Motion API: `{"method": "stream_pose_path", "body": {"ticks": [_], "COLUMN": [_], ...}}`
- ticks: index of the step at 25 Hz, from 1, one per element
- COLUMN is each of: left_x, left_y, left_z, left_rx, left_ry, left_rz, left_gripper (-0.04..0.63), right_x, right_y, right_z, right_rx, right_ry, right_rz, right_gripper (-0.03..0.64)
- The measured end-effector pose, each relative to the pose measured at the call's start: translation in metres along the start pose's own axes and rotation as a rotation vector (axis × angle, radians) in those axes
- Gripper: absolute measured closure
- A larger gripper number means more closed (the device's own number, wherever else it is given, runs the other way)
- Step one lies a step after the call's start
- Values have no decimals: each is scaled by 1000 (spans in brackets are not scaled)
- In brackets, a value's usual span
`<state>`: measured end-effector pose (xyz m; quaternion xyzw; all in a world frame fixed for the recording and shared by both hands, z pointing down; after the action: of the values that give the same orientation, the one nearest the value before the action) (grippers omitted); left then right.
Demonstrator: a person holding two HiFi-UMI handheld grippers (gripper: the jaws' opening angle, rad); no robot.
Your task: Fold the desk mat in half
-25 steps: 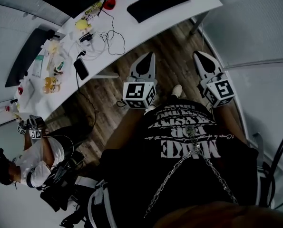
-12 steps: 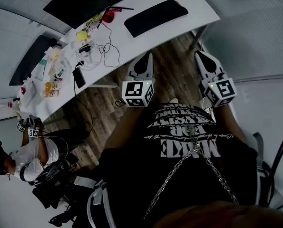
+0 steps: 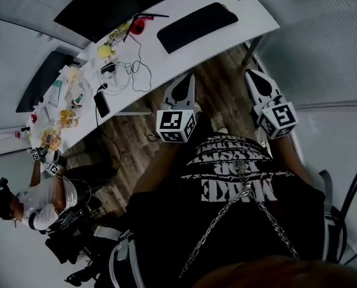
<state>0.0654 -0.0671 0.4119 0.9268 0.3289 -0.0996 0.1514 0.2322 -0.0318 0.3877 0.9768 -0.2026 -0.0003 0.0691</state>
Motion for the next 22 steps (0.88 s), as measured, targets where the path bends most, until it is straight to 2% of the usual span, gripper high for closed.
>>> {"method": "stream_pose_path", "body": {"ticks": [4, 10, 22], "left_x": [-15, -28, -95], "left_y": [24, 67, 152], "left_z": [-2, 4, 56], "left_rx": [-18, -22, 11], "left_ry": [-23, -23, -21], "left_rz": [-5, -66, -155], "left_gripper": [595, 595, 595], "right_x": [13, 35, 55], "right_y": [13, 40, 139], "right_z": [-10, -15, 19], "right_rx": [-30, -61, -42], "right_ry": [13, 10, -42], "right_rz": [-16, -62, -114], "right_gripper": [623, 623, 623]}}
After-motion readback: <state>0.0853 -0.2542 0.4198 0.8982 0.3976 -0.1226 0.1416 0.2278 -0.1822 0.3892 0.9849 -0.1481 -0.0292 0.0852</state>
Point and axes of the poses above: the fingertips, and each gripper's own axes: y forward along the fingers, x to its right, z out of its top, the point moved 1 cm from there along -y, backward along the fingers, and after that the axes turned 8 degrees about -y, right-handed, at the moved point
